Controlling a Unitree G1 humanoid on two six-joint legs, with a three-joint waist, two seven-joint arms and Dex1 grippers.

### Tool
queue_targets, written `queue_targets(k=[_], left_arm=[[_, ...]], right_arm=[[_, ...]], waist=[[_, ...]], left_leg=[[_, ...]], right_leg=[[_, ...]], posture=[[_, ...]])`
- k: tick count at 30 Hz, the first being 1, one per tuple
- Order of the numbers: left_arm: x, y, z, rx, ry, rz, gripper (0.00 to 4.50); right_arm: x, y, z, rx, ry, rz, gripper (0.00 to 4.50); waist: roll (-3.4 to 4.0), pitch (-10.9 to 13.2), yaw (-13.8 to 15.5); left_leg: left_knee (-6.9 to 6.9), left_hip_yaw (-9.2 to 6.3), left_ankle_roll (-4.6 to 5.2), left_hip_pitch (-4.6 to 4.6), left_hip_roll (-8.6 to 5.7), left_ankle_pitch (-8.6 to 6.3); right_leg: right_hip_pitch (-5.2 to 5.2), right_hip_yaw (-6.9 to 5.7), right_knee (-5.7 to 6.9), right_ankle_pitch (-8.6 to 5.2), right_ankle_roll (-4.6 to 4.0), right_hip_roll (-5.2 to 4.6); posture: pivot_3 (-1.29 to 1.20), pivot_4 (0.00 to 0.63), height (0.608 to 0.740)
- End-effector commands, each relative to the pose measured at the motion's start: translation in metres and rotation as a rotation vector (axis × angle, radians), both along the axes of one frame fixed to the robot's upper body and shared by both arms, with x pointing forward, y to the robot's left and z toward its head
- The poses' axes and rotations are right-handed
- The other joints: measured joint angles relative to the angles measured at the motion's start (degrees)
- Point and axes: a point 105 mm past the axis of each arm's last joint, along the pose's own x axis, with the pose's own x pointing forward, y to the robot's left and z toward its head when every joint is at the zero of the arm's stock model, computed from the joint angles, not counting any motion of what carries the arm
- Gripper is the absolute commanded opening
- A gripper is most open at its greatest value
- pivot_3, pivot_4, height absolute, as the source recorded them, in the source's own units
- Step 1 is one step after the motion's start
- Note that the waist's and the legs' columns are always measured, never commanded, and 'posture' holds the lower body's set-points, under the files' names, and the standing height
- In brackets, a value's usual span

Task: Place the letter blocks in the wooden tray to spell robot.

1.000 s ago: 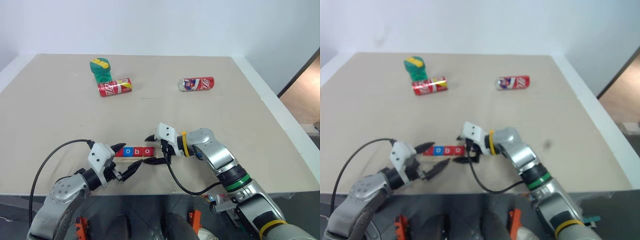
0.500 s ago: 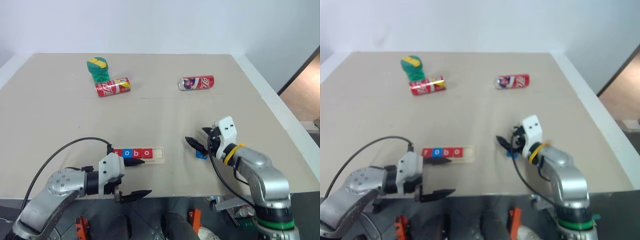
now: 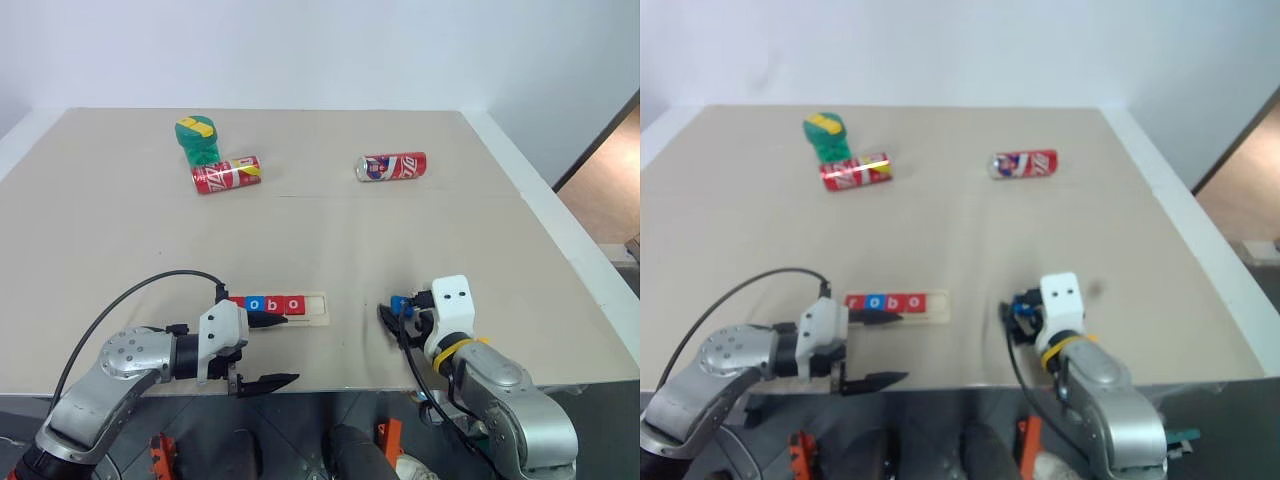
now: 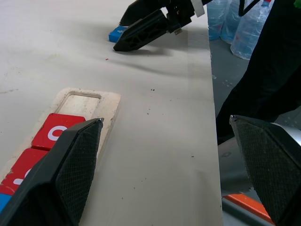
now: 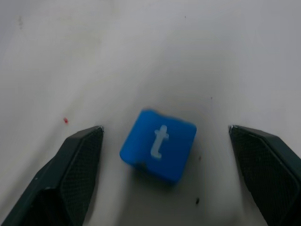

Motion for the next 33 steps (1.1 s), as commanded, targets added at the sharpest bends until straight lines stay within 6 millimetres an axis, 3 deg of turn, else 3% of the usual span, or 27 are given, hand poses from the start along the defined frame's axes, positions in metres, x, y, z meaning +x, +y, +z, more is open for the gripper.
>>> queue_targets(k=[1, 4, 8, 14, 21, 22, 25, 29, 31, 33], left_arm=[[0.000, 0.000, 0.004, 0.008, -0.029, -0.011, 4.50], [0.000, 0.002, 0.004, 0.014, -0.031, -0.005, 4.50], [-0.001, 0.004, 0.002, 0.025, -0.028, 0.004, 4.50], [-0.001, 0.003, 0.003, 0.025, -0.027, 0.006, 4.50], [-0.003, 0.002, 0.001, 0.030, -0.026, 0.008, 4.50], [-0.003, 0.001, 0.001, 0.030, -0.024, 0.009, 4.50], [-0.004, 0.001, -0.001, 0.030, -0.021, 0.014, 4.50], [-0.004, 0.001, -0.001, 0.024, -0.020, 0.025, 4.50], [-0.003, 0.001, 0.000, 0.019, -0.026, 0.023, 4.50], [-0.001, 0.000, 0.001, 0.002, -0.032, 0.026, 4.50]], right_arm=[[-0.002, 0.005, 0.003, 0.012, -0.004, 0.000, 3.68], [-0.002, 0.011, 0.005, 0.029, -0.008, 0.016, 2.66], [0.005, 0.034, 0.020, 0.086, -0.059, 0.097, 1.24], [0.019, 0.056, 0.031, 0.117, -0.083, 0.169, 1.18], [0.025, 0.074, 0.023, 0.109, -0.035, 0.217, 1.18], [0.024, 0.079, 0.023, 0.115, -0.036, 0.235, 1.98], [0.026, 0.080, 0.029, 0.087, -0.066, 0.249, 2.87], [0.037, 0.057, 0.061, 0.080, -0.153, 0.247, 4.29], [0.048, 0.052, 0.082, 0.083, -0.204, 0.377, 4.46], [0.053, 0.053, 0.090, 0.075, -0.211, 0.538, 4.46]], waist=[[-0.03, 0.0, 0.0], [-0.03, 0.0, 0.0], [-0.03, 0.0, -0.2], [-0.04, 0.0, -0.6], [-0.04, 0.0, -0.6], [-0.04, 0.0, -0.6], [-0.03, 0.0, -0.7], [-0.03, 0.0, -0.7], [-0.02, 0.0, -0.7], [-0.03, 0.0, -0.7]], left_leg=[[0.00, 0.00, 0.00, 0.00, 0.00, 0.00], [0.00, -0.04, 0.00, 0.00, 0.02, 0.00], [0.00, -0.03, 0.00, 0.00, 0.04, 0.00], [0.00, -0.05, 0.01, -0.01, 0.03, 0.01], [-0.03, -0.07, 0.01, -0.07, 0.00, 0.00], [-0.03, -0.07, 0.01, -0.07, 0.00, 0.00], [-0.03, -0.07, 0.01, -0.07, 0.02, 0.00], [0.01, -0.06, 0.01, -0.07, 0.01, 0.01], [0.07, -0.03, 0.02, -0.07, -0.01, 0.01], [0.09, 0.04, 0.03, -0.06, -0.08, 0.02]], right_leg=[[0.01, -0.03, 0.00, 0.00, 0.00, 0.01], [0.02, -0.08, 0.00, 0.00, -0.01, 0.05], [0.01, -0.07, 0.00, 0.01, 0.00, 0.07], [0.04, -0.10, 0.00, 0.11, 0.17, 0.05], [-0.01, -0.09, -0.01, 0.05, 0.21, 0.03], [-0.01, -0.10, -0.01, 0.05, 0.21, 0.04], [-0.01, -0.10, 0.00, 0.06, 0.20, 0.05], [0.00, -0.10, 0.00, 0.10, 0.24, -0.01], [0.03, -0.07, -0.01, 0.12, 0.29, -0.07], [0.06, 0.00, -0.09, 0.15, 0.32, -0.09]], posture=[[0.00, 0.150, 0.740], [0.00, 0.150, 0.740], [0.00, 0.150, 0.740], [0.00, 0.150, 0.740], [0.00, 0.150, 0.740], [0.00, 0.150, 0.740], [0.00, 0.150, 0.740], [0.00, 0.150, 0.740], [0.00, 0.150, 0.740], [0.00, 0.150, 0.740]])
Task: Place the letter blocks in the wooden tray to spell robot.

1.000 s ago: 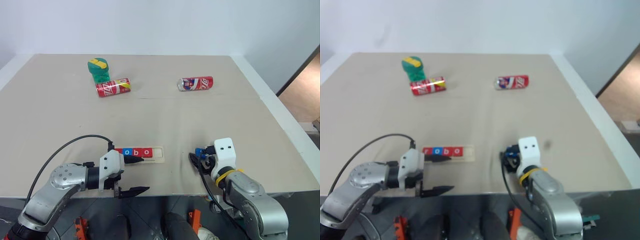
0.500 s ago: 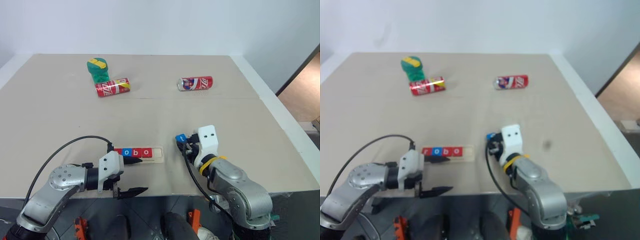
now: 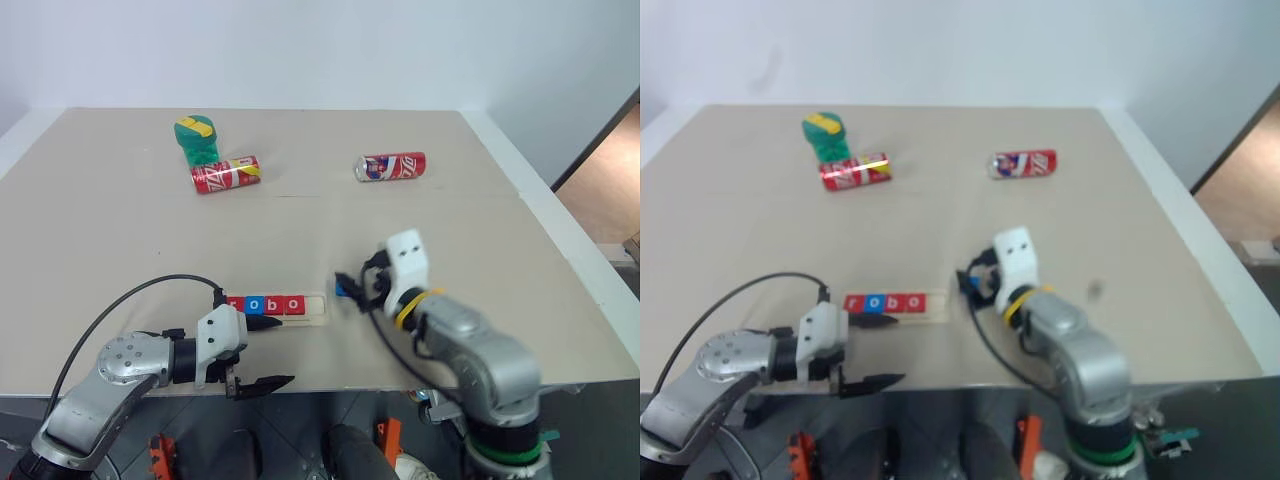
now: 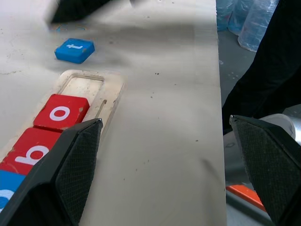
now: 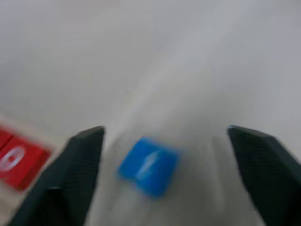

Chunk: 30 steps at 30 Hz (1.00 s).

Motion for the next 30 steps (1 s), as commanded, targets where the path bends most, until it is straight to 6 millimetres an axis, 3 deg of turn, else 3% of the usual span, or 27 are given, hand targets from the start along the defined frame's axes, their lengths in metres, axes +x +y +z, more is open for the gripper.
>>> queue_targets(k=[1, 3, 6, 8, 15, 16, 18, 24, 30], left_arm=[[0.000, -0.006, 0.010, -0.043, -0.043, -0.011, 4.50], [0.002, -0.007, 0.012, -0.061, -0.047, -0.008, 4.50], [0.021, -0.006, 0.023, -0.175, -0.064, 0.128, 4.50], [0.029, -0.004, 0.026, -0.210, -0.073, 0.195, 4.50], [0.031, -0.004, 0.024, -0.203, -0.107, 0.269, 4.50], [0.031, -0.004, 0.023, -0.200, -0.114, 0.281, 4.50], [0.032, -0.004, 0.023, -0.200, -0.122, 0.298, 4.50], [0.032, -0.004, 0.021, -0.190, -0.126, 0.315, 4.50], [0.030, -0.003, 0.017, -0.180, -0.114, 0.319, 4.50]], right_arm=[[0.004, 0.007, 0.017, 0.006, -0.053, 0.299, 4.46], [0.004, 0.008, 0.010, -0.028, -0.047, 0.434, 4.46], [0.006, 0.008, -0.023, -0.164, -0.010, 0.745, 4.46], [0.008, 0.008, -0.031, -0.194, 0.001, 0.834, 4.46], [0.024, 0.008, -0.048, -0.242, 0.009, 0.877, 4.46], [0.025, 0.008, -0.051, -0.241, 0.013, 0.874, 4.23], [0.028, 0.009, -0.056, -0.236, 0.017, 0.855, 4.23], [0.025, 0.001, -0.080, -0.243, 0.069, 0.792, 4.23], [0.019, 0.005, -0.079, -0.186, 0.091, 0.685, 4.23]], waist=[[0.00, 0.0, 0.0], [-0.03, 0.0, 0.0], [0.02, 0.0, 0.0], [0.01, 0.1, 0.0], [0.03, 0.1, -0.1], [0.03, 0.1, -0.1], [0.03, 0.1, -0.1], [0.03, 0.1, 0.0], [0.01, 0.0, 0.0]], left_leg=[[0.00, 0.00, 0.00, 0.03, -0.01, 0.00], [-0.01, -0.02, 0.02, 0.10, -0.01, -0.01], [-0.06, -0.05, 0.09, 0.25, 0.02, -0.06], [-0.06, -0.07, 0.10, 0.27, 0.05, -0.06], [-0.04, -0.08, 0.09, 0.29, 0.08, -0.06], [-0.03, -0.09, 0.09, 0.29, 0.08, -0.05], [-0.02, -0.10, 0.08, 0.29, 0.06, -0.05], [0.02, -0.08, 0.07, 0.39, 0.00, -0.05], [0.01, -0.10, 0.07, 0.81, -0.01, -0.05]], right_leg=[[0.05, -0.03, -0.02, 0.00, 0.00, 0.01], [0.14, -0.08, -0.03, -0.01, 0.00, 0.03], [0.25, -0.13, -0.02, -0.07, -0.07, 0.11], [0.29, -0.13, 0.00, -0.05, -0.07, 0.15], [0.29, -0.03, 0.04, 0.00, -0.06, 0.22], [0.31, -0.05, 0.04, 0.00, -0.07, 0.21], [0.32, -0.06, 0.05, 0.00, -0.07, 0.18], [0.44, -0.04, 0.04, 0.02, -0.02, 0.10], [0.83, -0.05, 0.04, -0.01, -0.02, 0.09]], posture=[[0.00, 0.150, 0.740], [0.00, 0.150, 0.740], [0.00, 0.150, 0.740], [0.00, 0.150, 0.740], [0.00, 0.150, 0.740], [0.00, 0.150, 0.740], [0.00, 0.150, 0.740], [0.00, 0.150, 0.740], [0.00, 0.150, 0.740]])
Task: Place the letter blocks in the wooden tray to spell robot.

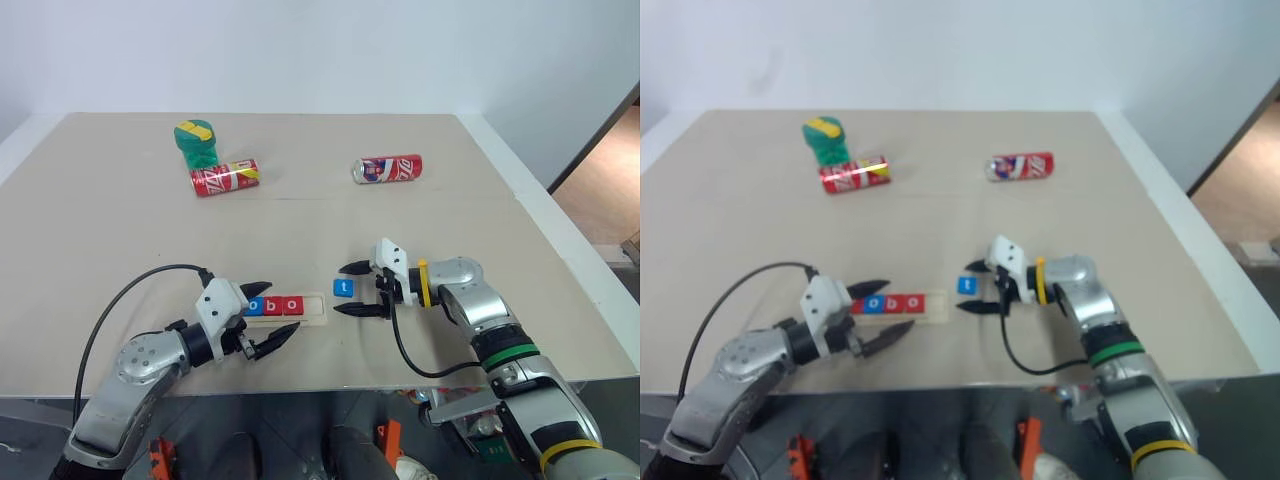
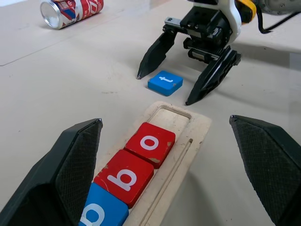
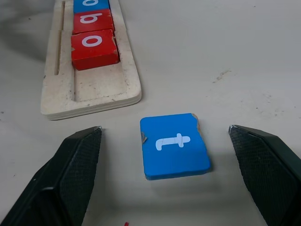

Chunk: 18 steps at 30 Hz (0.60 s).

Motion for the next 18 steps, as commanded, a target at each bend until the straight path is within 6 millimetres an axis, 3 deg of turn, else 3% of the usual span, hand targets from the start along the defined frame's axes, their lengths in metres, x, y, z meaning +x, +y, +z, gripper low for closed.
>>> queue_targets(k=[1, 7, 8, 10, 11, 15, 18], left_arm=[[-0.005, -0.003, 0.007, 0.004, -0.039, -0.016, 4.50], [-0.005, -0.006, 0.003, 0.003, -0.026, -0.020, 4.50], [-0.005, -0.006, 0.003, 0.006, -0.025, -0.021, 4.50], [-0.005, -0.006, 0.002, 0.009, -0.024, -0.022, 4.50], [-0.005, -0.006, 0.002, 0.012, -0.024, -0.023, 4.50], [-0.005, -0.006, 0.002, 0.021, -0.026, -0.024, 4.50], [-0.005, -0.006, 0.001, 0.024, -0.026, -0.026, 4.50]], right_arm=[[-0.006, -0.001, -0.005, 0.013, 0.053, -0.131, 4.23], [-0.022, 0.004, -0.012, 0.015, 0.047, -0.224, 4.23], [-0.022, 0.002, -0.014, 0.008, 0.043, -0.237, 3.95], [-0.022, 0.000, -0.014, 0.005, 0.043, -0.256, 3.81], [-0.023, -0.002, -0.015, 0.001, 0.040, -0.261, 3.33], [-0.023, -0.006, -0.016, -0.012, 0.032, -0.279, 2.36], [-0.021, -0.007, -0.016, -0.011, 0.023, -0.291, 1.21]], waist=[[-0.02, 0.0, 0.0], [-0.04, 0.0, 0.1], [-0.04, 0.0, 0.1], [-0.05, 0.0, 0.3], [-0.05, 0.0, 0.2], [-0.06, -0.1, 0.2], [-0.07, -0.1, 0.2]], left_leg=[[0.00, 0.01, 0.00, 0.03, 0.00, 0.00], [-0.01, 0.00, -0.01, 0.05, 0.00, 0.01], [-0.01, 0.00, -0.01, 0.03, 0.00, 0.01], [-0.04, -0.04, -0.03, 0.03, 0.00, 0.00], [-0.05, -0.02, -0.03, 0.03, 0.00, -0.01], [-0.05, 0.00, -0.04, 0.05, 0.00, -0.01], [-0.05, 0.02, -0.04, 0.06, 0.00, -0.01]], right_leg=[[0.03, 0.02, 0.00, 0.01, 0.01, -0.01], [0.04, -0.01, 0.00, -0.02, 0.00, -0.02], [0.02, 0.00, 0.00, -0.02, 0.00, -0.02], [0.03, -0.03, 0.00, -0.08, 0.00, -0.02], [0.01, -0.01, 0.00, -0.08, 0.00, -0.02], [0.02, 0.00, 0.00, -0.07, -0.01, -0.02], [0.02, 0.02, 0.00, -0.08, -0.02, -0.02]], posture=[[0.00, 0.150, 0.740], [0.00, 0.150, 0.740], [0.00, 0.150, 0.740], [0.00, 0.150, 0.740], [0.00, 0.150, 0.740], [0.00, 0.150, 0.740], [0.00, 0.150, 0.740]])
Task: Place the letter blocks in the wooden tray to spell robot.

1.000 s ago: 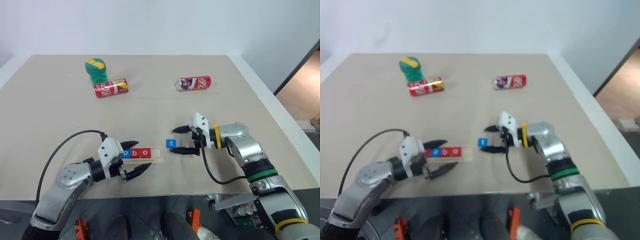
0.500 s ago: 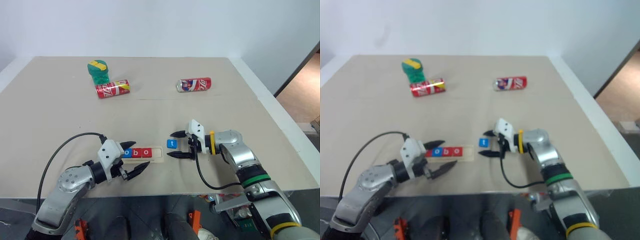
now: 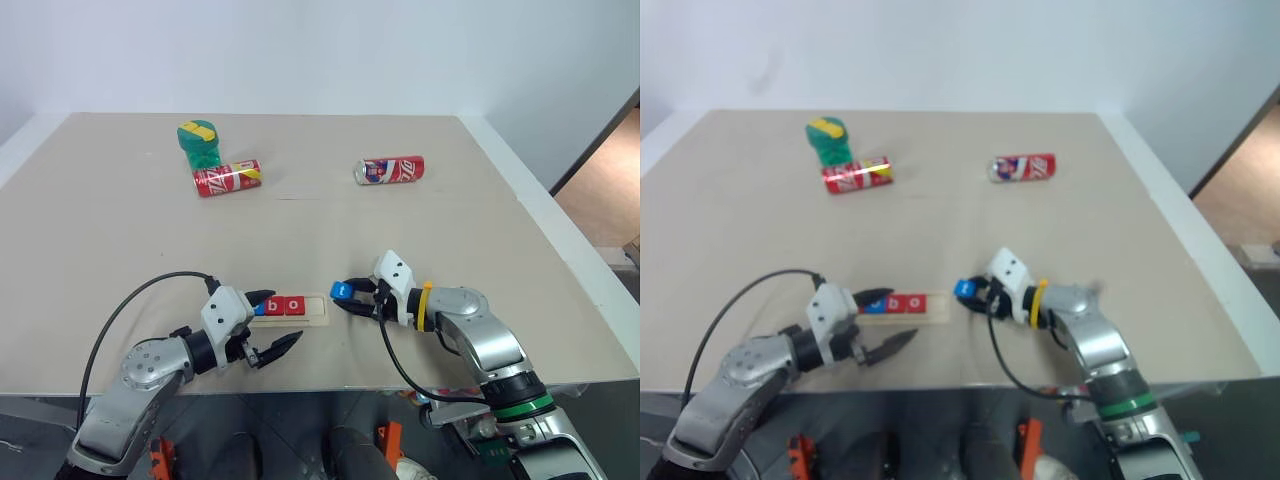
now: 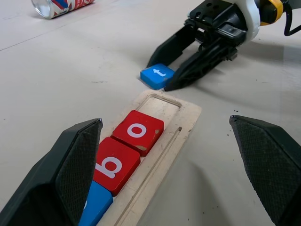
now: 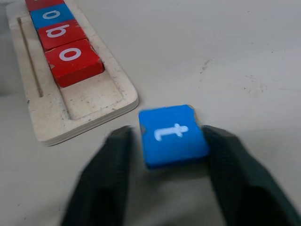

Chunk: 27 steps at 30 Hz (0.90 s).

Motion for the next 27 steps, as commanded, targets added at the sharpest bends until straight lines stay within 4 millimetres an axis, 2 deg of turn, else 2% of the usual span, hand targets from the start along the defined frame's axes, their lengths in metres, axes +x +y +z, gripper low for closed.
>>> queue_targets(k=[1, 5, 8, 10, 12, 15, 20, 27], left_arm=[[0.000, -0.001, 0.010, 0.007, -0.049, -0.014, 4.50], [0.002, 0.002, 0.009, 0.012, -0.048, 0.005, 4.50], [0.005, 0.009, 0.011, -0.003, -0.053, 0.055, 4.50], [0.006, 0.017, 0.013, -0.015, -0.064, 0.093, 4.50], [0.003, 0.022, 0.012, -0.015, -0.067, 0.111, 4.50], [-0.001, 0.024, 0.008, -0.002, -0.066, 0.118, 4.50], [-0.001, 0.025, 0.008, -0.008, -0.070, 0.133, 4.50], [-0.004, 0.023, 0.013, -0.033, -0.075, 0.133, 4.50]], right_arm=[[0.000, -0.010, -0.013, -0.042, 0.037, -0.045, 1.20], [0.003, -0.010, -0.009, -0.033, 0.022, -0.054, 1.20], [0.007, -0.008, 0.004, -0.009, -0.007, -0.050, 1.20], [0.010, -0.001, 0.021, 0.016, -0.042, -0.005, 1.20], [0.007, 0.015, 0.042, 0.035, -0.079, 0.091, 1.20], [-0.004, 0.032, 0.054, 0.024, -0.094, 0.217, 1.20], [-0.018, 0.045, 0.046, -0.019, -0.078, 0.325, 1.20], [-0.017, 0.041, 0.027, -0.084, -0.064, 0.342, 1.20]], waist=[[0.00, 0.0, 0.0], [0.00, 0.0, 0.0], [0.00, 0.0, 0.0], [0.00, 0.0, 0.0], [0.05, 0.1, -0.2], [0.03, 0.1, -0.3], [0.03, 0.1, 0.0], [0.01, 0.1, 0.0]], left_leg=[[0.00, 0.00, 0.00, 0.00, 0.00, 0.00], [0.02, 0.01, 0.00, 0.00, 0.00, 0.00], [0.02, 0.01, 0.00, 0.00, 0.00, 0.00], [0.03, 0.03, 0.01, 0.00, 0.01, 0.00], [0.03, 0.04, 0.01, -0.01, 0.01, 0.01], [-0.03, 0.03, 0.01, -0.02, 0.03, 0.00], [-0.15, -0.10, -0.02, -0.15, 0.03, -0.04], [-0.11, -0.07, -0.04, -0.27, 0.03, -0.05]], right_leg=[[0.00, 0.00, 0.00, 0.00, 0.00, 0.00], [0.00, 0.02, 0.00, -0.07, -0.14, -0.01], [0.00, 0.03, 0.00, -0.09, -0.18, -0.01], [-0.02, 0.05, 0.00, -0.07, -0.19, -0.01], [-0.07, 0.07, 0.00, -0.06, -0.21, -0.01], [-0.15, 0.15, 0.00, 0.06, 0.02, 0.01], [-0.16, -0.12, -0.01, -0.16, -0.07, 0.01], [-0.23, -0.11, -0.04, -0.17, -0.01, -0.10]], posture=[[0.00, 0.150, 0.740], [0.00, 0.150, 0.740], [0.00, 0.150, 0.740], [0.00, 0.150, 0.740], [0.00, 0.150, 0.740], [0.00, 0.150, 0.740], [0.00, 0.150, 0.740], [0.00, 0.150, 0.740]])
